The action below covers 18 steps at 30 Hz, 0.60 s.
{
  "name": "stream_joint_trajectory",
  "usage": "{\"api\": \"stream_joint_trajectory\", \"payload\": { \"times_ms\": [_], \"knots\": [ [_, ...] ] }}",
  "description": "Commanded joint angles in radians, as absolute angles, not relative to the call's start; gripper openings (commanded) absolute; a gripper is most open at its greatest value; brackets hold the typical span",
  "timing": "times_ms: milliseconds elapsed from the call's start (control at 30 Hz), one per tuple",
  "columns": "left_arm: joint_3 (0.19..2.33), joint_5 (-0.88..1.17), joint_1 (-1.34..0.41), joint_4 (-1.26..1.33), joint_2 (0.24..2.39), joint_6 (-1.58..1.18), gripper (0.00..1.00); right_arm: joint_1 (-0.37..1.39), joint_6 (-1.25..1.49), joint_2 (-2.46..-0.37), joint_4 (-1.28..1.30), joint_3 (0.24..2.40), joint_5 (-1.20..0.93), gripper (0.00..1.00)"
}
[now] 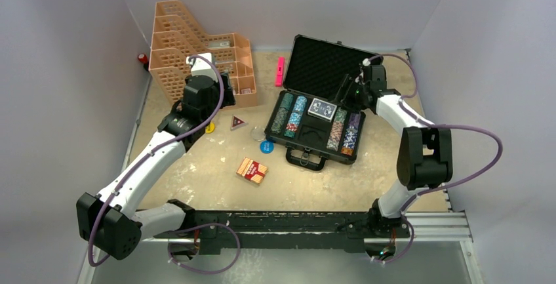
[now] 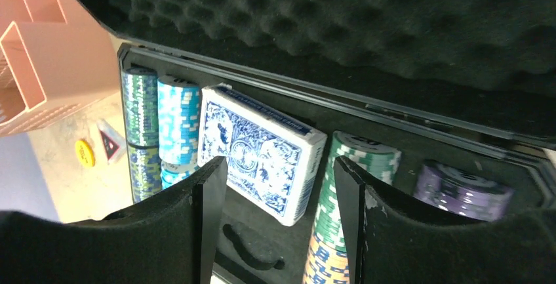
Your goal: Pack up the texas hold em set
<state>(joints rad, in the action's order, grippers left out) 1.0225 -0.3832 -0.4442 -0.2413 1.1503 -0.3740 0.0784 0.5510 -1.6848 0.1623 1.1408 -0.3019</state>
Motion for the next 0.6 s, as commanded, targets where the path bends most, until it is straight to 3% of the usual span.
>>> {"api": "stream_joint_trajectory", "payload": {
  "times_ms": [0,300,567],
  "knots": [
    [1.024,-0.405,-0.437,-0.207,1.126,-0.361,0.67,0.081,0.504,-1.624,0.194,1.197,-0.171,0.61],
    [1.023,-0.407,-0.437,-0.21,1.124,-0.362,0.67,0.114,0.485,-1.659,0.198,1.203,-0.18,0.49],
    [1.022,-0.407,-0.436,-0.213,1.118,-0.364,0.67,0.161,0.49,-1.7,0.2,1.211,-0.149,0.56]
  ]
}}
